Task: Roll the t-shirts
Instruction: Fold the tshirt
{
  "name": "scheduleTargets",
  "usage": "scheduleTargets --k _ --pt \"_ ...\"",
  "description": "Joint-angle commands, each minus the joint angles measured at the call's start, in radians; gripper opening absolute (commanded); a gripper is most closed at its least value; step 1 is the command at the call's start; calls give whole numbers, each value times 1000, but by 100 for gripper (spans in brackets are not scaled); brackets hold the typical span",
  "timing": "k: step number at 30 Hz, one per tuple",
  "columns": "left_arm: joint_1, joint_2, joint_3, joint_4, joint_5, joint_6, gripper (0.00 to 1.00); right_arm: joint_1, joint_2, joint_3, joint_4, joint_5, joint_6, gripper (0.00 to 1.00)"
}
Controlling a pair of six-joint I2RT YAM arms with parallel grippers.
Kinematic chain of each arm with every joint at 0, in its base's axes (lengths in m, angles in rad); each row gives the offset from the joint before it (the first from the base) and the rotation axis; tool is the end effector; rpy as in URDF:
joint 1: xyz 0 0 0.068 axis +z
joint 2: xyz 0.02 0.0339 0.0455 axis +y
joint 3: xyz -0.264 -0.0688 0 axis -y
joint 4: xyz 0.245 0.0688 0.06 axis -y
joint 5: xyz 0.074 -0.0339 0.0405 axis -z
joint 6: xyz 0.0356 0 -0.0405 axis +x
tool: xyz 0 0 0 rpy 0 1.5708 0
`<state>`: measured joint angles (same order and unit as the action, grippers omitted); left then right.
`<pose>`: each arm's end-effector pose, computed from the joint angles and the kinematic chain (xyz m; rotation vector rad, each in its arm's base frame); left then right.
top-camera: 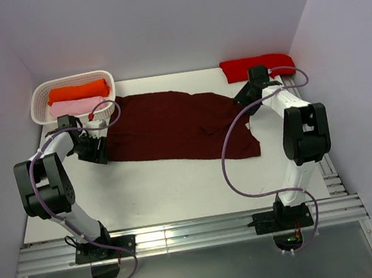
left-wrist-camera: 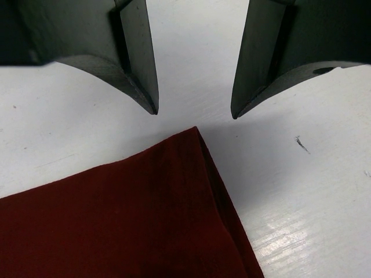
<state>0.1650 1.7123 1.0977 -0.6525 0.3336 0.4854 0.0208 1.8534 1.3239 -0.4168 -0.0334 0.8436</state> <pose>0.3217 0.0417 0.1799 0.5056 2.6877 -0.3025 0.3993 0.0095 0.2062 1.0116 2.3531 0.3852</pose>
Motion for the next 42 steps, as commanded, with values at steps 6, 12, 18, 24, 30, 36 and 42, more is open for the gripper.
scheduleTargets --k 6,12,18,24,30,36,42 --pt "2 -26 10 2 8 15 58 154 -154 -67 -11 115 -28 54" --pt "1 -29 24 -6 19 4 58 316 -151 -175 72 127 48 48" --pt "-2 -34 19 -6 16 5 58 369 -86 -183 116 106 95 46" --pt "-1 -31 18 -4 21 7 58 377 -45 -160 124 105 118 46" --pt "-1 -23 22 -2 21 5 58 378 -22 -158 131 102 124 46" --pt "-1 -20 25 -4 24 4 57 380 3 -146 141 107 127 44" --pt "-2 -20 25 -4 19 5 57 378 26 -75 109 128 114 30"
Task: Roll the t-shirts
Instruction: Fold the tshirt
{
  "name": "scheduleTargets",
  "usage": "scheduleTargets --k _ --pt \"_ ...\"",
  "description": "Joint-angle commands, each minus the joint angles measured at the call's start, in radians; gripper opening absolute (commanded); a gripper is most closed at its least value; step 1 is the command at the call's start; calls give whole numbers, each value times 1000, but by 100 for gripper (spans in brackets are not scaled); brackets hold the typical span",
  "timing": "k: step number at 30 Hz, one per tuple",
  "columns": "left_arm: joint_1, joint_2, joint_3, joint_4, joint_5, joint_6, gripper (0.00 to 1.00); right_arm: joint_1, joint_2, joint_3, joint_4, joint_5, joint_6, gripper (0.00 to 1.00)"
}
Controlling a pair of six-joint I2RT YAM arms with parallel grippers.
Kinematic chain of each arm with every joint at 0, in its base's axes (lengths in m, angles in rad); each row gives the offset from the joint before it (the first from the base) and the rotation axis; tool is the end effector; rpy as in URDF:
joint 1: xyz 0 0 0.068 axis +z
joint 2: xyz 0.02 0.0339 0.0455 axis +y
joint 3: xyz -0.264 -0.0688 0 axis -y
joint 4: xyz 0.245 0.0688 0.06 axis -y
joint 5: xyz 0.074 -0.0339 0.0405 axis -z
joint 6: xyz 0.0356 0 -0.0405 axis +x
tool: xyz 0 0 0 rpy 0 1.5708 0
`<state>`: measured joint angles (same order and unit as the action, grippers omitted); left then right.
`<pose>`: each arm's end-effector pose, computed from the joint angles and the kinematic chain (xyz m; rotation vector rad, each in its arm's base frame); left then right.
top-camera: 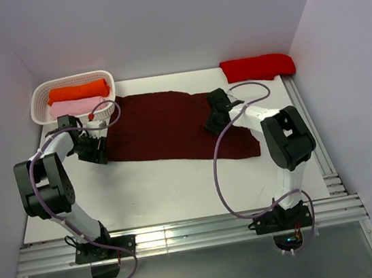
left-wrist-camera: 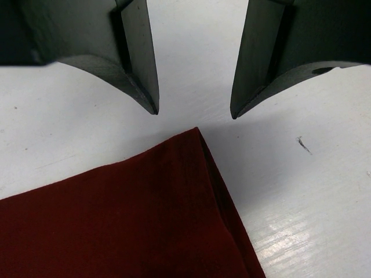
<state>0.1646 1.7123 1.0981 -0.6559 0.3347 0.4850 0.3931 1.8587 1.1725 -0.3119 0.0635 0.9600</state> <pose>0.3214 0.0415 0.1799 0.5056 2.6900 -0.3058 0.3536 0.1442 0.1658 0.7578 2.5136 0.4189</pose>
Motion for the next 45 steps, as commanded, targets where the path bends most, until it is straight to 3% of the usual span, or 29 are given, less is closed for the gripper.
scheduleTargets --k 1,7,20,25,29,39,45 --pt "-2 -22 25 -1 17 6 57 6 25 90 -13 39 -6 29" --pt "-2 -20 20 -1 12 10 57 1 76 191 -64 45 -40 25" --pt "-5 -37 31 -17 21 10 59 -46 165 369 -88 41 -106 31" --pt "-4 -57 36 -21 24 6 61 -54 114 383 -124 91 -129 35" --pt "-2 -83 32 -17 23 1 64 -63 -24 274 -133 116 -118 39" --pt "3 -166 95 -137 190 3 72 -74 -553 -359 -95 111 20 45" --pt "3 -142 88 -148 191 -11 73 -73 -835 -649 -98 93 132 53"
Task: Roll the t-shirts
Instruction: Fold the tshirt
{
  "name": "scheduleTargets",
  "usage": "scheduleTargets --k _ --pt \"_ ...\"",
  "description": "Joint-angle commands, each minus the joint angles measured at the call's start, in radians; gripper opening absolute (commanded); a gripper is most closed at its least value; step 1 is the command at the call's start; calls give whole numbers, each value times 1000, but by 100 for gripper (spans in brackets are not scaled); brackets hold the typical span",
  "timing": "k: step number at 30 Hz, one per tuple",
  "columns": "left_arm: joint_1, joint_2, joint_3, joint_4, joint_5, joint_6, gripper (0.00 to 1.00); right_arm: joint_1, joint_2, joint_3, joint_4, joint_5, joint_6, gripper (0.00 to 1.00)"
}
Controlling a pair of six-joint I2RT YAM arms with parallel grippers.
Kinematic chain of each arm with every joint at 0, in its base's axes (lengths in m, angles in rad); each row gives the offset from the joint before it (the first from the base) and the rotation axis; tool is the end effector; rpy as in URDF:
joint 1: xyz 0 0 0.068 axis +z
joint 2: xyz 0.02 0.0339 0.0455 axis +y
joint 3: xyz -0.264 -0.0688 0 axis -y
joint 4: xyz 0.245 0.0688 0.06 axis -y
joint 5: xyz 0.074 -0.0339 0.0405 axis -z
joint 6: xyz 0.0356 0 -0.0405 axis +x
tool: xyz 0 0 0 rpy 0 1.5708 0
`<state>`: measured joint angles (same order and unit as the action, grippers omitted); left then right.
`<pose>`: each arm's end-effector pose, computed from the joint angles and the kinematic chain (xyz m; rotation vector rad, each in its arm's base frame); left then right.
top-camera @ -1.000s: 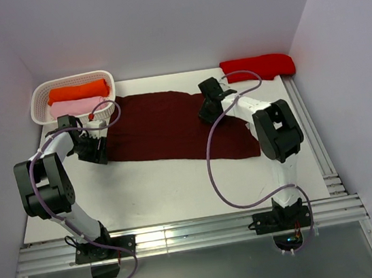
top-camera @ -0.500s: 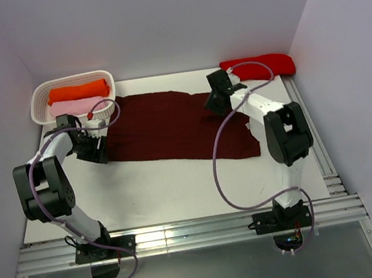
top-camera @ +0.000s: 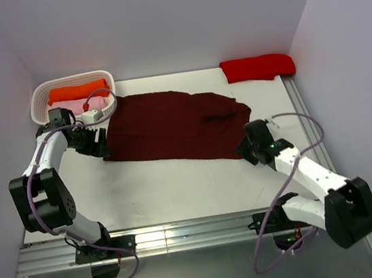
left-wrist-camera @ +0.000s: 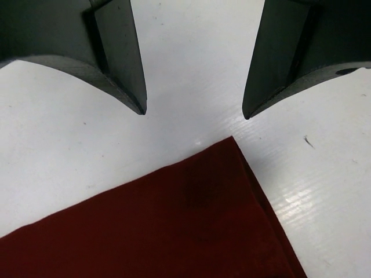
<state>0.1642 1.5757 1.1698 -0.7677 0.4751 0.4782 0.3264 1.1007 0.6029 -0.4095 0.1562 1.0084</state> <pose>0.3094 0.0348 0.2385 0.5292 2.5363 -0.4301 0.2022 0.0626 0.1986 0.9000 2.3347 0.3796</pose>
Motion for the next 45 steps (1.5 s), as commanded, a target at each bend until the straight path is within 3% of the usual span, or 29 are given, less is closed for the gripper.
scheduleTargets --k 1,7,19,27,37,45 --pt "3 3 14 -39 51 -9 73 -7 -144 -109 -2 -3 96 56" --pt "5 40 -18 30 13 -76 73 -13 -289 -218 -25 13 150 68" --pt "3 174 -55 175 -55 -182 73 -96 -176 -270 129 -47 136 74" --pt "3 196 -87 258 -84 -239 68 -139 -122 -270 181 -46 119 74" --pt "3 205 -96 280 -104 -251 52 -168 -101 -256 156 8 99 73" --pt "1 218 -99 286 -107 -250 41 -205 -16 -223 172 19 45 64"
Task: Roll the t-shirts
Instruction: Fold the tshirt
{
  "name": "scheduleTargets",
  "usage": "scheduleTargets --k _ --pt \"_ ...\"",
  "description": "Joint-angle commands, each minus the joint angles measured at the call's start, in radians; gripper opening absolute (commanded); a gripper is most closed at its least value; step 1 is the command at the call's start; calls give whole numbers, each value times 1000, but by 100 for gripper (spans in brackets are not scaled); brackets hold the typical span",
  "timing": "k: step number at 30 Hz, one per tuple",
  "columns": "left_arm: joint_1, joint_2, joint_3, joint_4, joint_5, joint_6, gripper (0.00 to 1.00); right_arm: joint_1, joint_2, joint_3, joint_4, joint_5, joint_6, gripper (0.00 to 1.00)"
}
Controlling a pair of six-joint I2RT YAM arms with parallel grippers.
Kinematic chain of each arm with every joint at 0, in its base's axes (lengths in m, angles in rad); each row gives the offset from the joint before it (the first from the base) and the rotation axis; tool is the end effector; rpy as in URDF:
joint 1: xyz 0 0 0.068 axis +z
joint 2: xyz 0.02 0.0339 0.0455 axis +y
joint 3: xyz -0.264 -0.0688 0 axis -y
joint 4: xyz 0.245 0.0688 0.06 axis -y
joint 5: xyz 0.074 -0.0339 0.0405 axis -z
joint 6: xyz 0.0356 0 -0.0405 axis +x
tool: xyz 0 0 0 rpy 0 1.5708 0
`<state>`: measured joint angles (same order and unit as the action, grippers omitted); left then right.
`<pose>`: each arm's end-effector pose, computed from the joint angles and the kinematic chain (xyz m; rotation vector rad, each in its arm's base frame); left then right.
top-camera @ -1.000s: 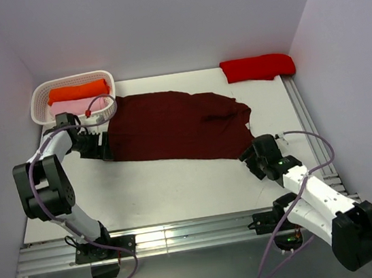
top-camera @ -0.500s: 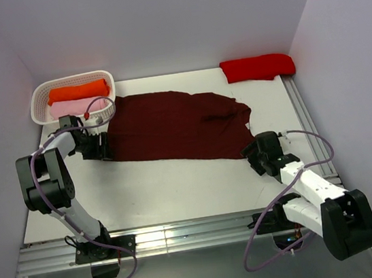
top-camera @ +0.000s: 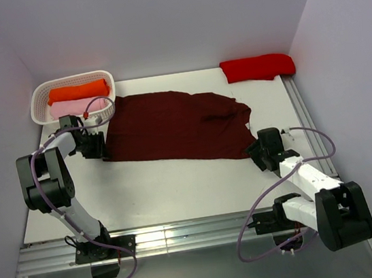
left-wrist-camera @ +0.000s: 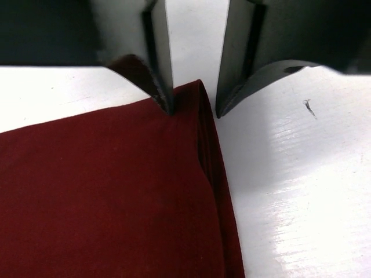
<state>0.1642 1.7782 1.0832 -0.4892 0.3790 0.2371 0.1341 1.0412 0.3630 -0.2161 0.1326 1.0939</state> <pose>0.3389 0.0428 0.1619 0.1970 2.6578 -0.3967 0.1825 0.0199 0.1491 1.2014 2.1822 0.3696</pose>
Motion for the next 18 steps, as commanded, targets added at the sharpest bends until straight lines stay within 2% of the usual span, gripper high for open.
scheduleTargets --k 1,4,8,9,10,11,13,18 --pt "1 16 -9 9 -11 -9 38 -13 52 25 -17 44 -48 62" --pt "1 21 -8 5 -14 -5 34 -14 88 40 -14 45 -60 53" --pt "-5 27 -8 0 -17 2 15 -14 99 48 -9 42 -80 34" --pt "-9 27 -9 -5 -17 4 11 -13 97 51 -17 44 -84 24" --pt "-12 20 -12 -6 -18 5 3 -14 95 57 -23 44 -92 21" --pt "-17 14 -17 -8 -23 7 0 -14 91 60 -28 44 -95 18" --pt "-26 -11 -37 -15 -35 22 0 -14 66 70 -57 44 -109 5" --pt "-31 -65 -60 -74 -64 73 0 -13 -80 77 -181 35 -138 0"
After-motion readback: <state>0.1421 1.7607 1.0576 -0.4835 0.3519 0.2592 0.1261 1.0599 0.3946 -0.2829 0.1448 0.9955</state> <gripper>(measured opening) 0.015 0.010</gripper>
